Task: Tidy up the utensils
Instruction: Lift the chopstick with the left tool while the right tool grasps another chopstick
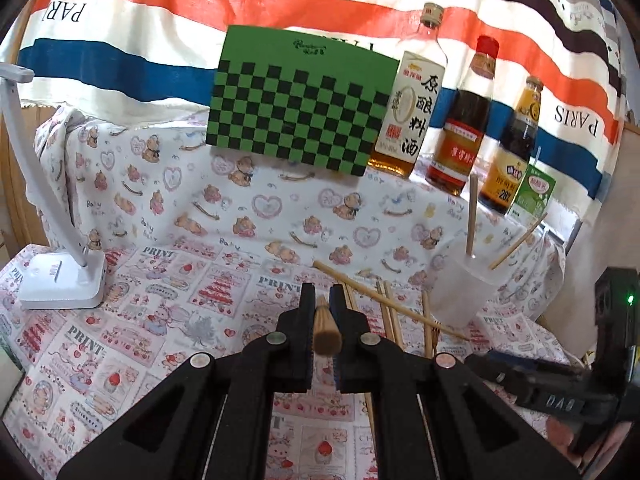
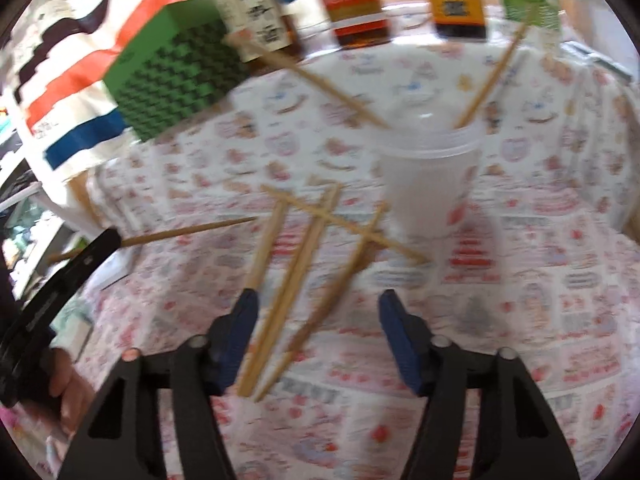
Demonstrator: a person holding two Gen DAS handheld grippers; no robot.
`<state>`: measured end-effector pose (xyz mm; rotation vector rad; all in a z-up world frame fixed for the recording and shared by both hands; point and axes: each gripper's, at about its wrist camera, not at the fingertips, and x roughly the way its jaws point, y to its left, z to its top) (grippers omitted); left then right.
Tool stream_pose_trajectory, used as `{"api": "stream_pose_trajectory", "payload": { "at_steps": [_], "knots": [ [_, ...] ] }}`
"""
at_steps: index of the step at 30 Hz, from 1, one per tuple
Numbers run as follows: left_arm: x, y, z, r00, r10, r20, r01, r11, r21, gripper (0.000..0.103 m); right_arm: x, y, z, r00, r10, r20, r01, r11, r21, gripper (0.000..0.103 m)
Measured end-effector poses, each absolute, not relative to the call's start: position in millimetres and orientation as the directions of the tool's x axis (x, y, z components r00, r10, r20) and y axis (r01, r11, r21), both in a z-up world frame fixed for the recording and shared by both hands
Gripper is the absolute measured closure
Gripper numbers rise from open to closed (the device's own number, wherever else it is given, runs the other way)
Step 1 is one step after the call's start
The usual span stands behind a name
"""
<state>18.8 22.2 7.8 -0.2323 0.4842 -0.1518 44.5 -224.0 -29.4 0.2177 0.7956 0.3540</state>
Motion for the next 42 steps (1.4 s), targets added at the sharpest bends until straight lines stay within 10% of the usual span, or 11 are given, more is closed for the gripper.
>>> {"api": "stream_pose_trajectory", "payload": {
  "at_steps": [10, 42],
  "knots": [
    [21.9, 25.3, 5.7, 0.869, -0.196, -0.454, 0.075, 0.960, -0.271, 0.097, 50.1, -171.3, -50.2, 0.508, 0.480, -0.715, -0.338, 0.875, 0.348, 0.087],
    [24.7, 27.9, 2.2, 0.864, -0.166, -0.475, 0.040, 0.963, -0.265, 0.097, 46.3, -150.1, -64.3, 0.605, 0.119, -0.788, -0.273, 0.960, -0.064, 0.093]
  ]
}}
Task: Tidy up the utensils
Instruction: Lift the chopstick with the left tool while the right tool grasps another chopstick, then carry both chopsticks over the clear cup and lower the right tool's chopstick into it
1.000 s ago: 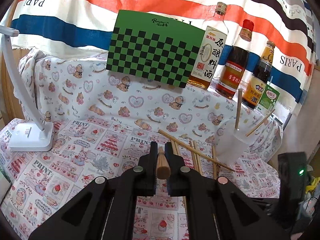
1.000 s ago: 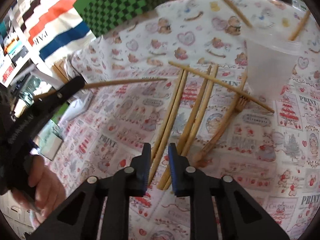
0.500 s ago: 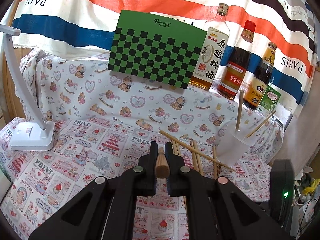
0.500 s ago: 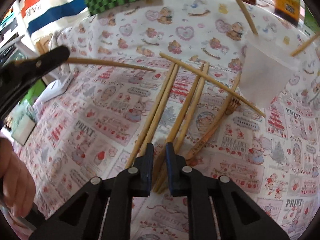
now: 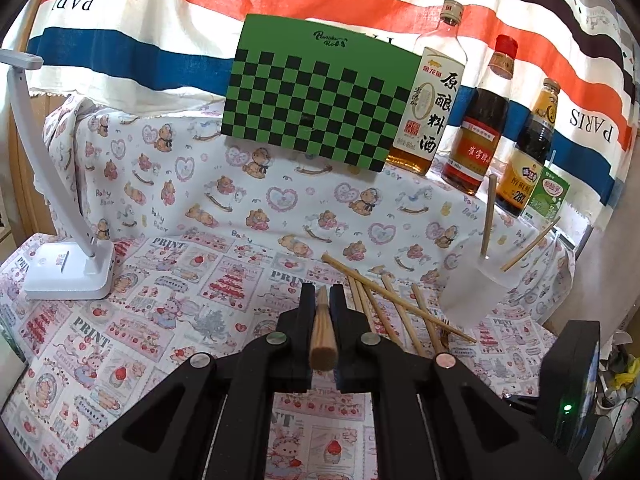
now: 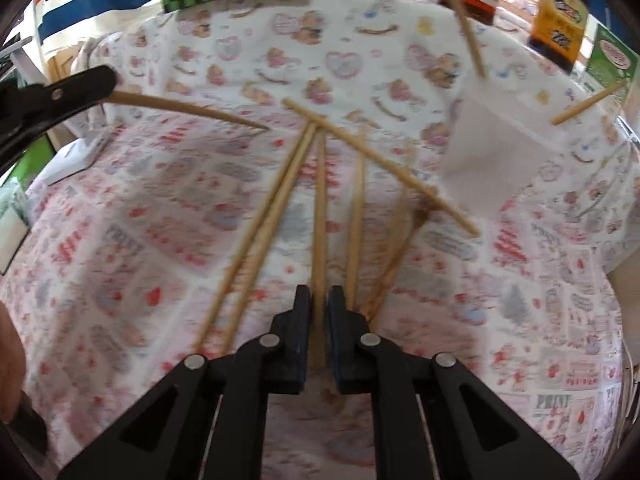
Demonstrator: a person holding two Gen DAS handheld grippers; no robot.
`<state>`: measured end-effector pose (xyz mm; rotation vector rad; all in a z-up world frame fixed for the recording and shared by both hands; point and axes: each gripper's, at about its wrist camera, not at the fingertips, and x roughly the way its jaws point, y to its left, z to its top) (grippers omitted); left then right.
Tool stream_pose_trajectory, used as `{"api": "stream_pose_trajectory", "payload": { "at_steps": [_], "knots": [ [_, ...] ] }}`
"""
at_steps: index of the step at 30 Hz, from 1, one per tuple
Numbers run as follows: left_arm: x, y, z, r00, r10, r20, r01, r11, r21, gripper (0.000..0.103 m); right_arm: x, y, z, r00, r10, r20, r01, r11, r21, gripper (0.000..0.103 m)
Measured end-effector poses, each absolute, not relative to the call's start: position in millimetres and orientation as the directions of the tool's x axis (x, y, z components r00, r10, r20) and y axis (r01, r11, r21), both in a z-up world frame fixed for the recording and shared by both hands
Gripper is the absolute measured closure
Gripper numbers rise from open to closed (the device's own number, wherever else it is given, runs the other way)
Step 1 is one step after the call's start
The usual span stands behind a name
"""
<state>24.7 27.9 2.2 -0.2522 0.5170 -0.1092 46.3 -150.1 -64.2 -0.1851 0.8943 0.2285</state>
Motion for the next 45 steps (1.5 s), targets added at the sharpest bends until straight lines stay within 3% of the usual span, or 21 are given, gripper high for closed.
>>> {"api": "stream_pose_trajectory", "payload": {
  "at_steps": [5, 10, 16, 24, 30, 40, 45],
  "knots": [
    [25.1, 25.7, 1.8, 0.867, -0.157, -0.473, 0.035, 0.966, -0.257, 0.097, 42.7, -159.8, -58.8, 0.620, 0.153, -0.769, -0.251, 0.968, -0.010, 0.096],
    [18.7, 27.0, 5.9, 0.888, -0.144, -0.437, 0.033, 0.967, -0.253, 0.097, 16.2, -179.3, -16.3, 0.774, 0.216, -0.595, -0.245, 0.969, 0.033, 0.096],
    [23.1, 31.2, 3.3, 0.879, -0.143, -0.455, 0.017, 0.962, -0.271, 0.097, -7.0, -217.4, 21.8, 0.888, 0.243, -0.390, -0.187, 0.966, 0.176, 0.096],
    [19.9, 29.2, 4.3, 0.891, -0.149, -0.429, 0.033, 0.964, -0.266, 0.097, -26.7, -251.6, 52.2, 0.942, 0.248, -0.225, -0.179, 0.941, 0.286, 0.096],
    [16.0, 19.5, 6.9, 0.888, -0.188, -0.419, 0.091, 0.966, -0.240, 0.097, -38.0, -268.8, 60.3, 0.957, 0.244, -0.159, -0.182, 0.927, 0.329, 0.096],
    [-17.2, 4.4, 26.1, 0.934, -0.251, -0.255, 0.205, 0.960, -0.192, 0.097, -50.4, -278.8, 69.9, 0.981, 0.171, -0.091, -0.136, 0.942, 0.306, 0.096],
    [-10.7, 5.6, 23.1, 0.924, -0.267, -0.273, 0.211, 0.953, -0.219, 0.097, -49.9, -280.6, 70.0, 0.980, 0.174, -0.096, -0.135, 0.936, 0.324, 0.097]
  ]
}}
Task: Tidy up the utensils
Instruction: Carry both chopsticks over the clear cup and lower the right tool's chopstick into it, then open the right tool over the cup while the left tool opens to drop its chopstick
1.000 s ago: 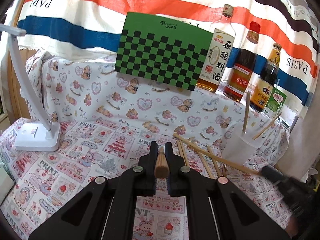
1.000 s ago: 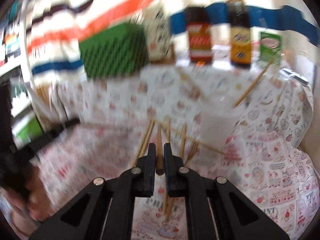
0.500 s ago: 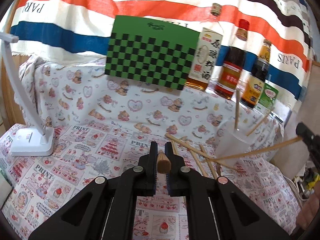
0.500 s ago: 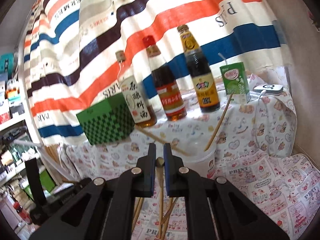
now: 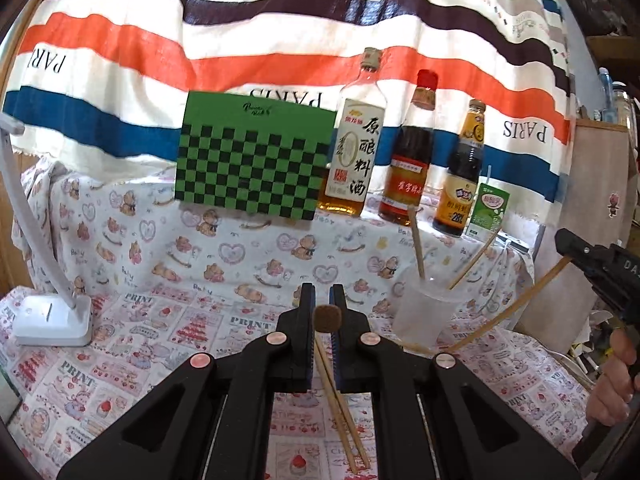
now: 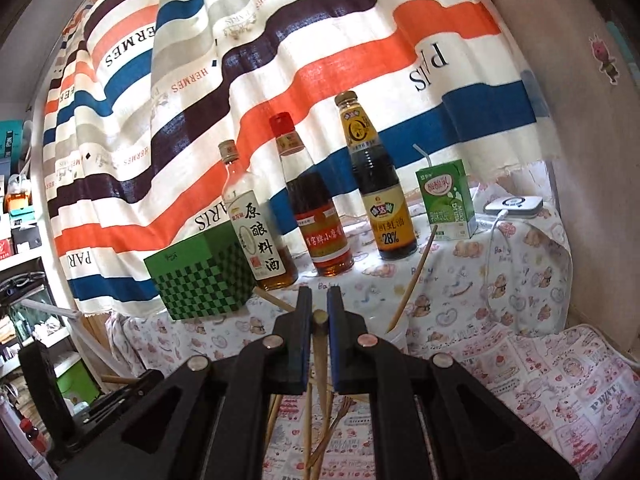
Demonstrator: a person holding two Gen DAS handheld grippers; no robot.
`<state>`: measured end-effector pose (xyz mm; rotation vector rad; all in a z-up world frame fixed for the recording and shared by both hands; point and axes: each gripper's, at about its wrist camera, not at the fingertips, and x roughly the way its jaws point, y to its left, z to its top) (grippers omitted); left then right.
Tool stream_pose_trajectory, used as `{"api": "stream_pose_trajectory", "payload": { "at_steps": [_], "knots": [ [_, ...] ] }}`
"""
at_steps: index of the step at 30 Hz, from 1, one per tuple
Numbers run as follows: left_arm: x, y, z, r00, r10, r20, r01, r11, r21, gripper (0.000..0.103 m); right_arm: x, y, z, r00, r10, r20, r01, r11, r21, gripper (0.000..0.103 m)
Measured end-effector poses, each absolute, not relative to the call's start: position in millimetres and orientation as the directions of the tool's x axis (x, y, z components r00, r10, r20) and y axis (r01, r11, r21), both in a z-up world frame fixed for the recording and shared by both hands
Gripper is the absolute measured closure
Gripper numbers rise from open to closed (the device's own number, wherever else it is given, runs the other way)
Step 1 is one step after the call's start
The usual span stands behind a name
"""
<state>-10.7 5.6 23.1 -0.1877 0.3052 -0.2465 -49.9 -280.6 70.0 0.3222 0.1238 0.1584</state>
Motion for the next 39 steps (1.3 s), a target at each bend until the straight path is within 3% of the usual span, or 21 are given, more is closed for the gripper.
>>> {"api": "stream_pose_trajectory", "payload": {
  "at_steps": [12, 17, 22, 28, 33, 39],
  "knots": [
    [-15.0, 12.1, 34.4, 0.909, -0.328, -0.257, 0.263, 0.930, -0.257, 0.097, -44.3, -291.3, 73.1, 0.977, 0.185, -0.105, -0.137, 0.925, 0.354, 0.097],
    [-22.9, -16.6, 61.9, 0.889, -0.361, -0.282, 0.333, 0.932, -0.142, 0.097, -43.8, -294.1, 97.8, 0.977, 0.192, -0.093, -0.151, 0.930, 0.335, 0.097],
    [-34.7, -43.2, 92.6, 0.872, -0.434, -0.227, 0.433, 0.900, -0.054, 0.097, -46.0, -294.2, 134.1, 0.988, 0.153, -0.038, -0.138, 0.955, 0.264, 0.097],
    [-24.2, -62.0, 120.5, 0.866, -0.454, -0.209, 0.455, 0.889, -0.043, 0.097, -40.4, -308.2, 164.3, 0.996, 0.088, 0.035, -0.094, 0.955, 0.280, 0.097],
    [-10.7, -76.4, 132.4, 0.826, -0.516, -0.227, 0.520, 0.853, -0.048, 0.097, -16.8, -315.9, 163.1, 0.999, 0.044, 0.009, -0.045, 0.956, 0.289, 0.097],
    [29.5, -100.9, 117.2, 0.825, -0.465, -0.323, 0.486, 0.874, -0.015, 0.097, 15.1, -317.8, 146.6, 0.997, 0.028, -0.078, -0.005, 0.958, 0.287, 0.097]
  ]
}}
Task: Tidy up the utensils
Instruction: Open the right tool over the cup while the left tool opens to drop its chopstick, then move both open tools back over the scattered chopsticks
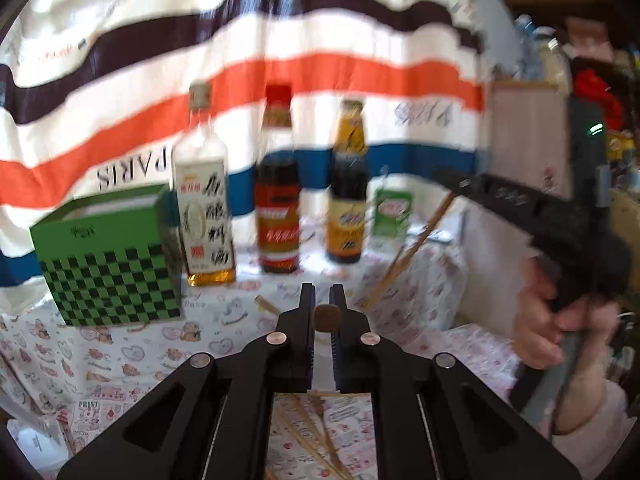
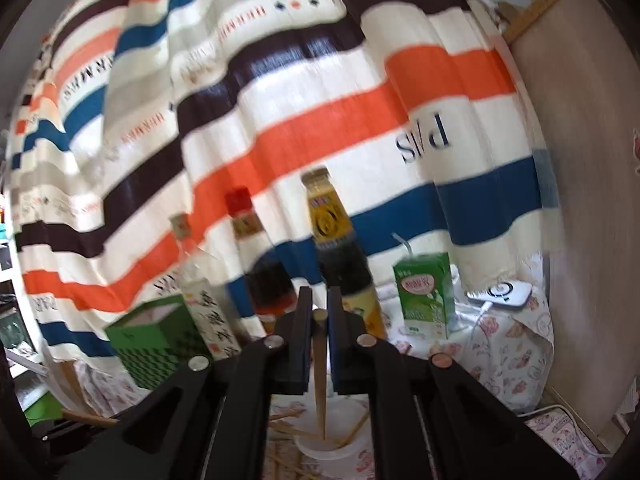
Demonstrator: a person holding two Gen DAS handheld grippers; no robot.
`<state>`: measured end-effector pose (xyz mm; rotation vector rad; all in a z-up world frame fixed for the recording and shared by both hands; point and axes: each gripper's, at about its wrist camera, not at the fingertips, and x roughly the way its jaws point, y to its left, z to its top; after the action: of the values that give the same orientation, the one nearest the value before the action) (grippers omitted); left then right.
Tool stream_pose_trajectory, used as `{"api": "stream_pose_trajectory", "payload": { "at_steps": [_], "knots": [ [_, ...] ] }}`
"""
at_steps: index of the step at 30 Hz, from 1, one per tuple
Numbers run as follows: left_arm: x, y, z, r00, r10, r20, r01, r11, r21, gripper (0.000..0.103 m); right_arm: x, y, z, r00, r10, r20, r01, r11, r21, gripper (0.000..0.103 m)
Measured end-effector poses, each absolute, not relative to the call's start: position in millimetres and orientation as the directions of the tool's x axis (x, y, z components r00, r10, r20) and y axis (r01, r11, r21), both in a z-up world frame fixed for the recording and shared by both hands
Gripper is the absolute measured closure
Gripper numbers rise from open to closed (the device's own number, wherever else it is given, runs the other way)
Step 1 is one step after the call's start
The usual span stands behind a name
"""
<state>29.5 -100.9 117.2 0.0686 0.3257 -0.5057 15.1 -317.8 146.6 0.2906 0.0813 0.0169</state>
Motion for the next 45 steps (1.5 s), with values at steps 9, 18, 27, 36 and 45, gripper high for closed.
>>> {"api": "stream_pose_trajectory", "payload": {
  "at_steps": [9, 18, 27, 36, 45],
  "knots": [
    [74.1, -137.4, 101.2, 0.761, -0.468, -0.449, 0.502, 0.863, -0.050, 0.097, 56.5, -336.6, 118.4, 0.968, 0.048, -0.247, 0.048, 0.928, 0.369, 0.097],
    [107.6, -143.1, 82.3, 0.730, -0.458, -0.508, 0.466, 0.876, -0.120, 0.097, 75.5, -356.9, 104.2, 0.943, 0.099, -0.319, 0.056, 0.894, 0.444, 0.097],
    [125.8, -143.7, 73.9, 0.737, -0.424, -0.526, 0.418, 0.898, -0.138, 0.097, 87.2, -360.0, 93.4, 0.916, 0.110, -0.386, 0.088, 0.882, 0.462, 0.095],
    [86.5, -124.6, 105.1, 0.897, -0.303, -0.321, 0.303, 0.952, -0.049, 0.062, 73.9, -358.5, 110.8, 0.930, 0.094, -0.356, 0.066, 0.908, 0.413, 0.048],
    [33.6, -66.6, 103.1, 0.987, -0.082, -0.136, 0.084, 0.996, 0.010, 0.019, 43.5, -326.1, 133.3, 0.960, 0.133, -0.248, -0.033, 0.928, 0.370, 0.023]
  ]
}}
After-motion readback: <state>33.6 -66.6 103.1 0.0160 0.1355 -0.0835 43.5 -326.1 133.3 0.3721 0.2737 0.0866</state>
